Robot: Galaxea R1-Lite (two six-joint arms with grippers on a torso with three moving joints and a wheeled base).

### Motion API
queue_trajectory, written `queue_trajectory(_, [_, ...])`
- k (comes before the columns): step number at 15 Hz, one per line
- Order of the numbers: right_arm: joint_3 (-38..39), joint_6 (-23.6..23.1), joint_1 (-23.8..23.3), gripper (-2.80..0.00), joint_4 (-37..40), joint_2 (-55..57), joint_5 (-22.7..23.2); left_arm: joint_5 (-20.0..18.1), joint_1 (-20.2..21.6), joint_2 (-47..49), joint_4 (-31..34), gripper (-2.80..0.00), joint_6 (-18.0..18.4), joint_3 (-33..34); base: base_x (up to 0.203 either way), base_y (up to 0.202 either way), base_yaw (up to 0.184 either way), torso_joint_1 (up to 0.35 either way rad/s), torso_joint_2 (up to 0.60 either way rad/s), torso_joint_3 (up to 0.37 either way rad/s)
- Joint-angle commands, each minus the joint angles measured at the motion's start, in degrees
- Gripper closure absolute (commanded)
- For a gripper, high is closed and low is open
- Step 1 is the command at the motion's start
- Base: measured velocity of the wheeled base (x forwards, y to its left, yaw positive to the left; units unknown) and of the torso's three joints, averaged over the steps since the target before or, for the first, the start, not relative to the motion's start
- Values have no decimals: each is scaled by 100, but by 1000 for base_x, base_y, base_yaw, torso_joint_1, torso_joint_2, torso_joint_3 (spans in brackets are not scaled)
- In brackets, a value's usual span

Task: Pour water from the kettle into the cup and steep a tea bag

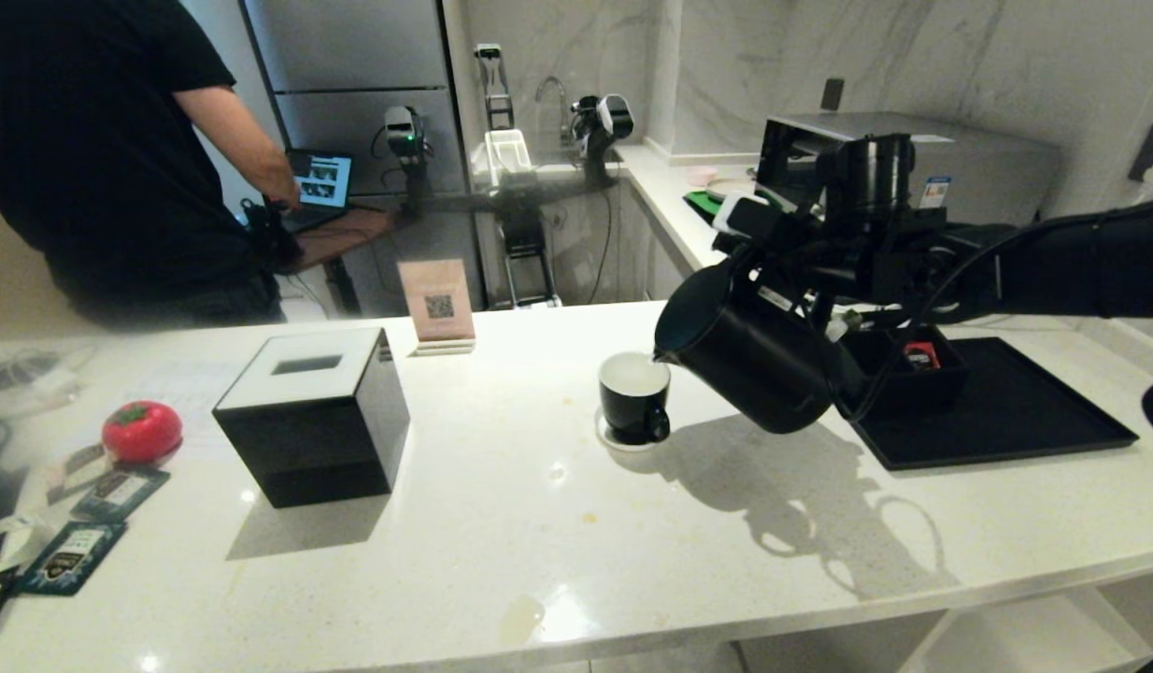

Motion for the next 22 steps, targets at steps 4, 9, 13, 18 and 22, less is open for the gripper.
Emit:
queue_trajectory(4, [0, -208, 40, 0, -25, 0, -7, 3, 2, -2, -2, 0, -4, 0, 0, 0, 0, 0, 0, 0])
queue_trajectory(9, [0, -232, 48, 0, -25, 0, -57, 3, 2, 6, -2, 0, -3, 0, 0, 0, 0, 0, 0, 0])
queue_trajectory(13, [0, -331, 40, 0, -60, -8, -86, 3, 1, -2, -2, 0, -3, 0, 0, 0, 0, 0, 0, 0])
queue_trajectory(18, [-6, -340, 48, 0, -69, -6, -98, 3, 2, -2, -2, 0, -6, 0, 0, 0, 0, 0, 0, 0])
queue_trajectory(22, [-1, -340, 46, 0, -79, 0, -147, 3, 2, 6, -2, 0, -12, 0, 0, 0, 0, 0, 0, 0])
